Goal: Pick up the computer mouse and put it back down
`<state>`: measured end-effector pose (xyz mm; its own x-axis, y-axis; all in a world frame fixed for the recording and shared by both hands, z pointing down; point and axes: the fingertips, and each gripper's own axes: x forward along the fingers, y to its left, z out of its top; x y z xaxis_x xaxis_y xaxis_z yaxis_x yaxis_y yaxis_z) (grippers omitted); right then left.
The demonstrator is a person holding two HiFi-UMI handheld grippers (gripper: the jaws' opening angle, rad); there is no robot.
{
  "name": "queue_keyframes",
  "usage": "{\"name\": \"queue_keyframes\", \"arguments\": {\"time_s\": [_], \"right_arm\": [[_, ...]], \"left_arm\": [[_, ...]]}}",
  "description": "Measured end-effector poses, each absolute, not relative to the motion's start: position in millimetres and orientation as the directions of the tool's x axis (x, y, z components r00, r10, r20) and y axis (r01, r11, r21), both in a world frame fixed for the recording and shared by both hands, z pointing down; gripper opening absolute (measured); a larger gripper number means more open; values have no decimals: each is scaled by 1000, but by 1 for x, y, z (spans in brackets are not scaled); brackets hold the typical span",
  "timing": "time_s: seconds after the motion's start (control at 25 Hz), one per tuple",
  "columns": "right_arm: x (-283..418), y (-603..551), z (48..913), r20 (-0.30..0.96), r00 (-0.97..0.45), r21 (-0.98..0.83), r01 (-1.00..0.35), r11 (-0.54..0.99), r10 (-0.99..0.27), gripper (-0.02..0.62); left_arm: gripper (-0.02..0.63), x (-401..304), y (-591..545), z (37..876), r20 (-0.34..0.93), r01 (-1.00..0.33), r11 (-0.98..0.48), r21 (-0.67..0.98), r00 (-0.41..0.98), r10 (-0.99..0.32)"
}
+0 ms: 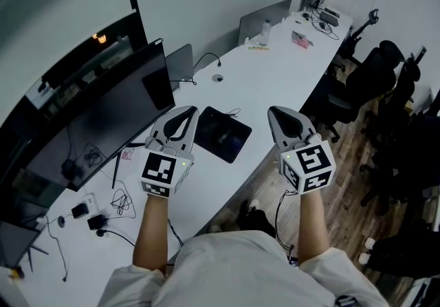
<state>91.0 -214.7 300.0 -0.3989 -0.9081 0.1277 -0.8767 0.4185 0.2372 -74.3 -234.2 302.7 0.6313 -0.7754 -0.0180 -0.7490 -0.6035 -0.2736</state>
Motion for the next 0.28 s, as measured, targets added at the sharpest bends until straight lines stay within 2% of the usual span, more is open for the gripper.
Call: {"name": "queue_keyframes", "arguments": {"time_s": [0.28], "right_arm": [[91,-213,301,131,-401,244,-873,421,-907,12]], "left_arm": [[18,-77,-234,300,-20,-756,-594,-276,622,-783]]}}
